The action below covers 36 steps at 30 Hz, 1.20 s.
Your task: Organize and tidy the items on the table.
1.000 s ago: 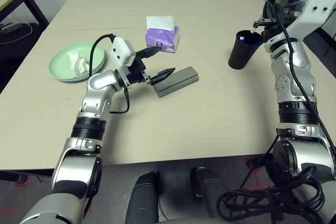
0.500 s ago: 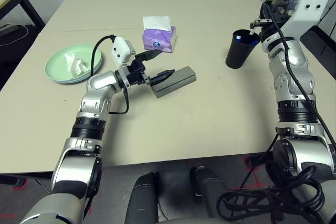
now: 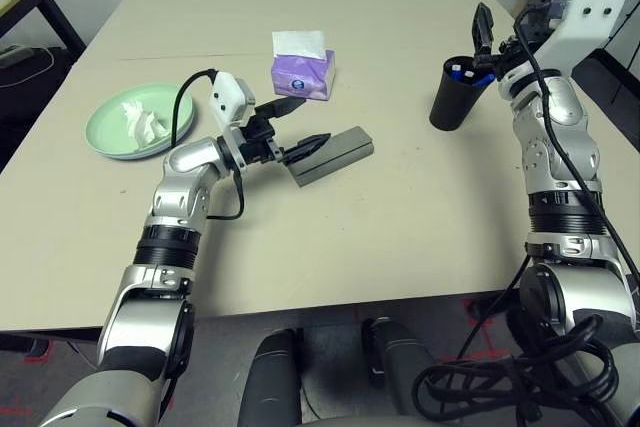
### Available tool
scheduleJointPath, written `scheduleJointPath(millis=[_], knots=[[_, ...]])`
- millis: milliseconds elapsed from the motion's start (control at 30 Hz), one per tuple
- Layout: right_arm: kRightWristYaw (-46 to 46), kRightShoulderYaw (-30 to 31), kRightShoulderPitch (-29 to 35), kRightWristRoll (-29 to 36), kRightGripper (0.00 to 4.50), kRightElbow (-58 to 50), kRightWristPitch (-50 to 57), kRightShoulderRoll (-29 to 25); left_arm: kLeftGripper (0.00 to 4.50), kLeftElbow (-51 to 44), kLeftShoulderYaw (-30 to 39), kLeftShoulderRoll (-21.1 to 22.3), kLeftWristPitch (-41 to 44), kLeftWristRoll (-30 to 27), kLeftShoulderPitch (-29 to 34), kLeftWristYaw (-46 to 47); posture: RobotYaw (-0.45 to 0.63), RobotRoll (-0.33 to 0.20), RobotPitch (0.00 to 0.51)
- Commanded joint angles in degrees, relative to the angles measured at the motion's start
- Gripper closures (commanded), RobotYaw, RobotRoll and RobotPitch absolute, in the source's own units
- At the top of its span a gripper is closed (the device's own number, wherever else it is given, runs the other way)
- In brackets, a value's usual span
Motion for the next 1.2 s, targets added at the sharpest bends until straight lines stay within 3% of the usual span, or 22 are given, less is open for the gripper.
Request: scheduleJointPath(millis=[33,267,400,600,767,1000,1200], knots=[[8.42,0.05,5.25,4.99,0.03,-2.94,-3.21,0.36,0.00,-1.56,1.18,-1.45,-1.17,-0.07,1.83,3.29,-0.02,0.000,0.100],[15.05,-0.07,16.37,8.24,0.03,-6.11,-0.59,-1.50,0.00,-3.92,4.28,-6.53,-7.59,4.86,6.37,20.59,-0.01,0.000,0.086],[12.87,-1.87,19.54,7.05,0.03,-4.46,-2.60,-1.76,0.00,-3.87,9.48,-9.42,-9.44,7.32,6.94,36.49,0.01,0.000,0.081],[6.61,-2.47,21.80,2.64,0.03,-0.46,-5.55,-1.86,0.00,-5.93,14.01,-10.34,-9.88,10.03,11.60,50.29,0.03,0.000,0.079],[5.87,-1.46,20.92,1.43,0.03,3.00,-5.91,-1.52,0.00,-8.76,16.05,-8.57,-6.84,8.49,18.42,51.31,0.04,0.000,0.081],[6.04,-0.78,18.24,0.55,0.03,9.55,-8.05,-0.48,0.00,-10.19,16.53,-3.09,-8.64,5.51,26.46,42.26,0.06,0.000,0.079],[5.50,-0.56,17.49,0.47,0.03,10.93,-9.48,0.37,0.00,-8.38,18.10,-2.69,-10.50,4.22,26.66,41.49,0.06,0.000,0.078]])
